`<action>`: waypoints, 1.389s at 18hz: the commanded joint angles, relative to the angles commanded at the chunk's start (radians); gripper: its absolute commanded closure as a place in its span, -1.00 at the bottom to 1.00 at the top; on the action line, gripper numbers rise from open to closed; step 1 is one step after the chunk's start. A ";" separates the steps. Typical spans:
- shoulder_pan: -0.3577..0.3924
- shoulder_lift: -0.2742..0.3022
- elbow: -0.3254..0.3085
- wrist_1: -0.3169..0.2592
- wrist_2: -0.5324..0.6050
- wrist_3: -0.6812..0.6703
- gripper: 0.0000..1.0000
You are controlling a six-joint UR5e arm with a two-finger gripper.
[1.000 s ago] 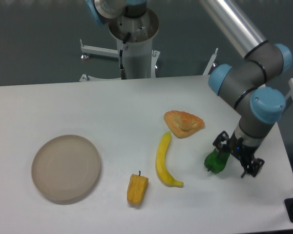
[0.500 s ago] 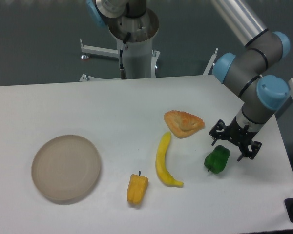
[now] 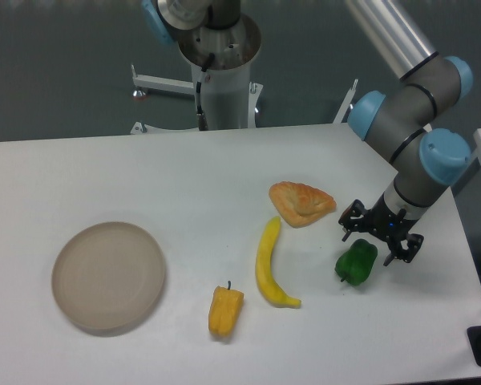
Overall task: Pick up the green pepper from the table
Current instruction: 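Lower the open gripper around the green pepper, then lift the held green pepper up off the table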
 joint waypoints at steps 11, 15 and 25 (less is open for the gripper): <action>-0.014 -0.018 0.002 0.054 0.005 -0.005 -0.37; -0.014 -0.015 0.002 0.054 0.005 -0.005 0.02; -0.066 0.100 0.015 0.046 0.086 0.006 0.10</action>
